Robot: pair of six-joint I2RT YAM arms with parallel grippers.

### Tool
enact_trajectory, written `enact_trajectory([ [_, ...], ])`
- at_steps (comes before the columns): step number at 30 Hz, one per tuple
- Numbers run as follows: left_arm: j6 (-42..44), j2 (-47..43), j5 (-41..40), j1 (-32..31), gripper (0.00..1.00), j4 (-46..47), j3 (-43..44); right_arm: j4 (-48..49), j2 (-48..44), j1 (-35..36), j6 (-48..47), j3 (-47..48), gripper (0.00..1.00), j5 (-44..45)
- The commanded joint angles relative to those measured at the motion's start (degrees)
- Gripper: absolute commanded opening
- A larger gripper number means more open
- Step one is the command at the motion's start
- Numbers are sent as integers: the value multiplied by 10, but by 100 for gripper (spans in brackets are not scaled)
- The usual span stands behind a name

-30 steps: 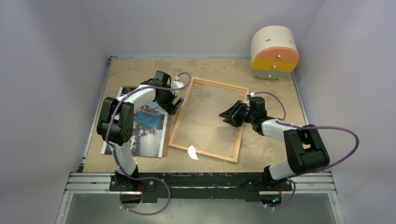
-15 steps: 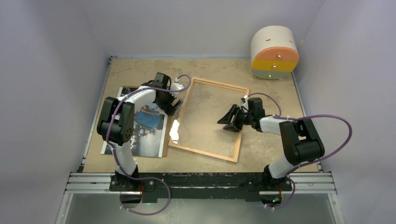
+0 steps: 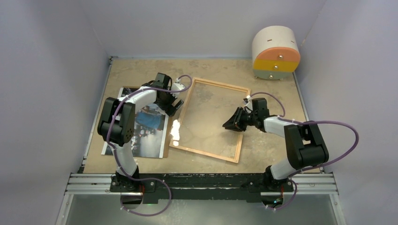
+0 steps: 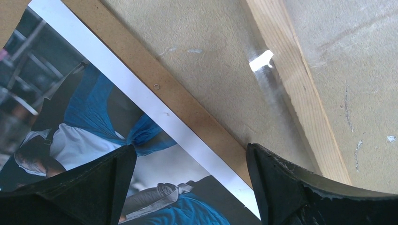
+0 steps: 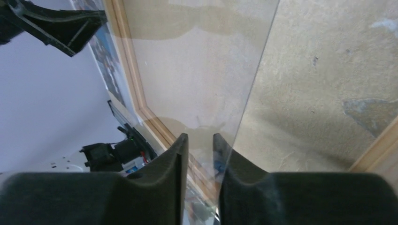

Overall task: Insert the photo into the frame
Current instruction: Place the photo frame item in the photo frame.

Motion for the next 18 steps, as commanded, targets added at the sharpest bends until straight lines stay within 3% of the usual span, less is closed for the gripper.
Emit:
enact_trajectory([
  [1, 10, 6, 7, -1, 92, 14, 0, 75, 2, -3, 15, -4, 25, -37],
  [8, 12, 16, 8, -5, 92, 14, 5, 140, -19, -3, -2, -20, 21, -54],
  [12, 9, 20, 7, -7, 92, 13, 11, 134, 3, -4, 4, -11, 0, -60],
  [18, 11, 17, 2, -7, 92, 7, 24, 104, 5, -16, -4, 11, 0, -43],
])
